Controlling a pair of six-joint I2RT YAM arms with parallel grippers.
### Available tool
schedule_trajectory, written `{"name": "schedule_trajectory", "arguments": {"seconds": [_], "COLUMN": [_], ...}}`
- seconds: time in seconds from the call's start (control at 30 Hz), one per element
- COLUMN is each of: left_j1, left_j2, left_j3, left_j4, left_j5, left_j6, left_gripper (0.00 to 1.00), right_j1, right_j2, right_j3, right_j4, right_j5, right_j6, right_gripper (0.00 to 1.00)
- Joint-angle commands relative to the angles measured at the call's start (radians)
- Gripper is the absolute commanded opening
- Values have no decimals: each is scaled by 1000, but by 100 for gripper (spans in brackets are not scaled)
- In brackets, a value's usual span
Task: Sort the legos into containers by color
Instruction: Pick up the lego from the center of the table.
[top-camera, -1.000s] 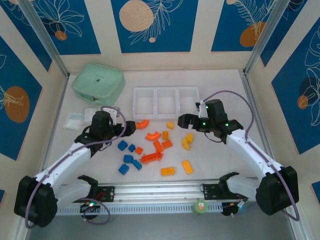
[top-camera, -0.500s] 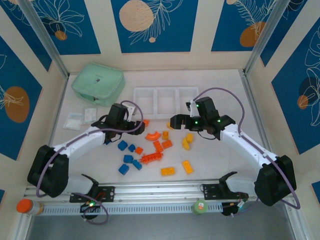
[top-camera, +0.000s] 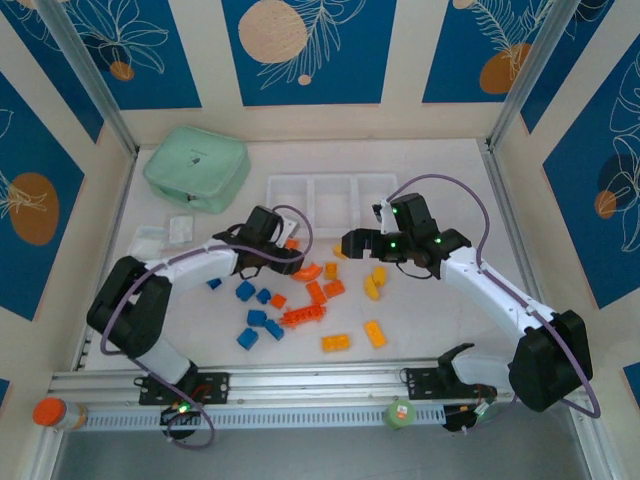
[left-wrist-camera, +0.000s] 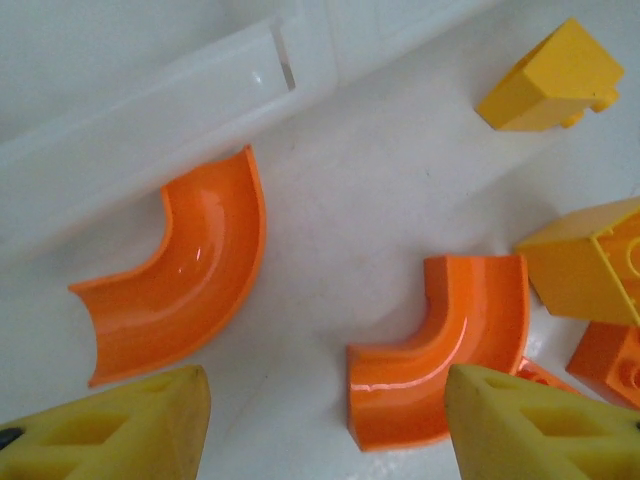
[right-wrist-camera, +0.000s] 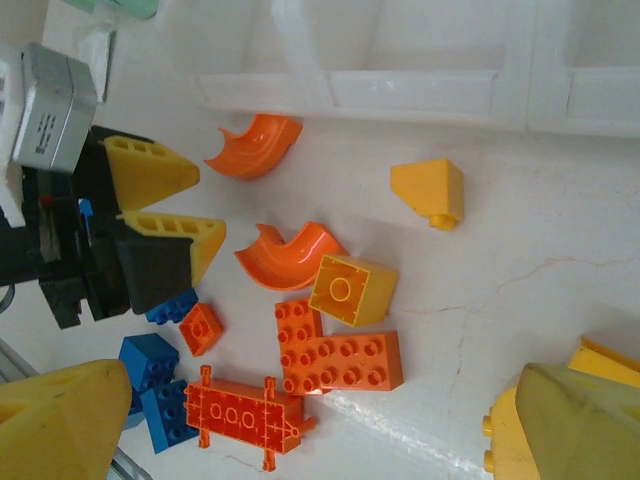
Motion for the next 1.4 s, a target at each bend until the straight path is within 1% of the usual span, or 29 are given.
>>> {"name": "schedule_trajectory", "arguments": {"seconds": [0.0, 0.3, 0.4, 0.47, 0.6, 0.7, 0.87, 0.97, 1.07, 1.23, 1.37], "left_j1": [-9, -17, -23, -29, -52, -61, -76, -77, -76, -77, -77], "left_j2": [45, 164, 206, 231, 265, 286, 297, 287, 276, 266, 252], "left_j3": [57, 151, 186, 211, 243, 256, 261, 240, 232, 231, 235], "left_j4": [-41, -98, -121, -139, -150, -157, -166, -148, -151, -157, -173], "left_j5": [-17, -31, -84, -102, -159, -181, -227, -214, -224, -226, -211], "left_j6": [48, 94, 95, 96, 97, 90, 78, 79, 78, 81, 84], "left_gripper": [62, 58, 58, 56, 49, 45, 37, 32, 26, 15, 12], "right_j1": [-1, -21, -27, -31, -38, -43, -54, -60, -69, -88, -103], "right_j2": [-12, -25, -26, -27, -26, -28, -32, -39, -49, -72, -86], "right_j3": [32, 21, 14, 10, 9, 3, -3, -10, -11, -17, -25], "right_j4": [-25, -31, -28, -26, -25, -19, -17, -13, -24, -29, -29], "right_j5": [4, 12, 11, 3, -4, -12, -29, -39, -40, -49, -59], "right_j6": [-22, -28, -27, -27, -30, -29, -30, -31, -42, -45, -46], "right_gripper": [99, 99, 99, 99, 99, 99, 99, 99, 99, 99, 99]}}
